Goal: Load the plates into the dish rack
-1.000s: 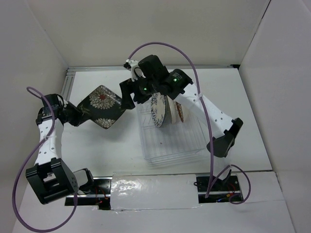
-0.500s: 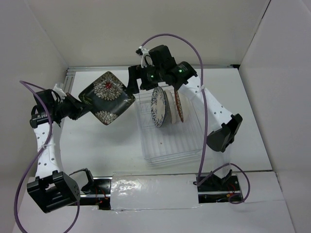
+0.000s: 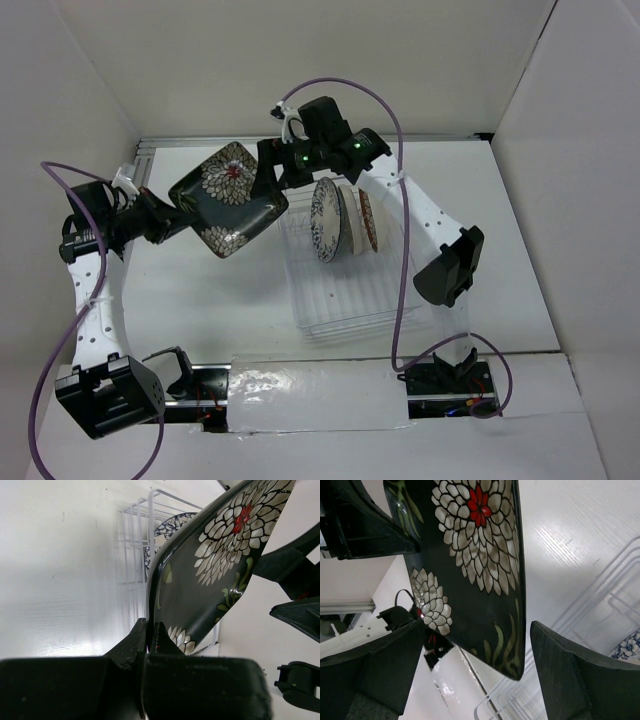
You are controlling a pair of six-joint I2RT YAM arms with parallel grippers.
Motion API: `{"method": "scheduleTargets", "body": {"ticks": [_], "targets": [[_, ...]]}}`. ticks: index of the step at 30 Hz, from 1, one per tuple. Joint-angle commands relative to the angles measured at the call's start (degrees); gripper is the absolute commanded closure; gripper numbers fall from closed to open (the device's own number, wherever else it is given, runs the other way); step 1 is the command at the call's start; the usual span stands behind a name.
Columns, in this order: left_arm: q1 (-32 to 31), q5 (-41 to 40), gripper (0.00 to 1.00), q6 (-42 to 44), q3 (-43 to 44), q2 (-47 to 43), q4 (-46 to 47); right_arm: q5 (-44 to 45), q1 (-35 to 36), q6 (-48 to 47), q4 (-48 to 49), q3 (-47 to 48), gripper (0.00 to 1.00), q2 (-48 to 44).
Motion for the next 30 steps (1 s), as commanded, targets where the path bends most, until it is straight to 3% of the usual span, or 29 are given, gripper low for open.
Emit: {"method": "scheduleTargets", "body": {"ticks": [1,10,12,13,16,19,21,26,27,30], "targets": [[0.35,9.92,1.00,-0.50,3.81,-2.58,5.71,-4.40,-0.17,1.25,7.17,-0.65,0.10,-0.59],[0.35,12.47,1.00,0.11,1.53,-3.28,6.93,-13.36,-0.96,2.48,13.23,-4.51,0.35,-0.94],[0.44,13.17,1.00,0.11,1.44,-3.63,7.20,-13.72,-0.88,3.18,13.77,-4.43,0.32,-0.59],[0.35,13.44,1.00,0.11,1.35,-3.63,7.29,-13.11,-0.96,3.53,13.77,-4.08,0.23,-0.15],[0.35,13.44,1.00,0.03,1.61,-4.16,7.55,-12.92,-1.40,3.71,12.28,-1.18,0.18,2.30],[0.26,13.53,1.00,0.29,1.97,-4.25,7.29,-12.75,-1.58,4.59,13.06,-0.65,0.17,3.01],[0.35,13.61,1.00,0.20,1.97,-4.25,7.11,-12.93,-1.84,5.38,14.56,-1.79,0.21,2.66],[0.35,13.18,1.00,-0.15,1.35,-4.25,7.29,-14.42,-1.76,5.03,14.47,-2.49,0.61,2.14],[0.35,13.09,1.00,-0.24,1.18,-4.25,7.29,-14.42,-1.84,5.03,14.47,-3.28,0.76,1.79],[0.44,13.18,1.00,-0.32,0.83,-4.07,7.46,-12.58,-1.76,5.29,15.17,-6.35,1.00,-0.93]]}}
